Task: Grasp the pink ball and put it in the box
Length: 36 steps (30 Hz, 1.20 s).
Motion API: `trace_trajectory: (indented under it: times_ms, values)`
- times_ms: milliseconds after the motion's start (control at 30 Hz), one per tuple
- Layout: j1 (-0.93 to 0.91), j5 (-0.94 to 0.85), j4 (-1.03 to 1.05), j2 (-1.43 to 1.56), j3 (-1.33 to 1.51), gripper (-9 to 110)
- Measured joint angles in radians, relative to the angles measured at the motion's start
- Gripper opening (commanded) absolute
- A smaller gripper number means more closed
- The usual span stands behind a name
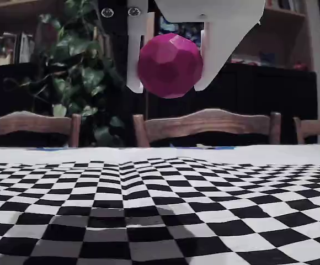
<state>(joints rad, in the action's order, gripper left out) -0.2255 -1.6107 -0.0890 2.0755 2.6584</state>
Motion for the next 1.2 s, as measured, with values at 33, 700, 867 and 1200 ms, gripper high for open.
trace_trajectory:
  times_ms: [33,700,867,1200]
  values:
    - [0.0,0.0,0.0,0.006,0.0,0]
    - [-0.206,-0.002,0.0,0.272,0.141,0]
    - [-0.252,-0.002,0.0,0.304,0.163,0]
    - [-0.367,-0.002,0.0,0.377,0.21,0]
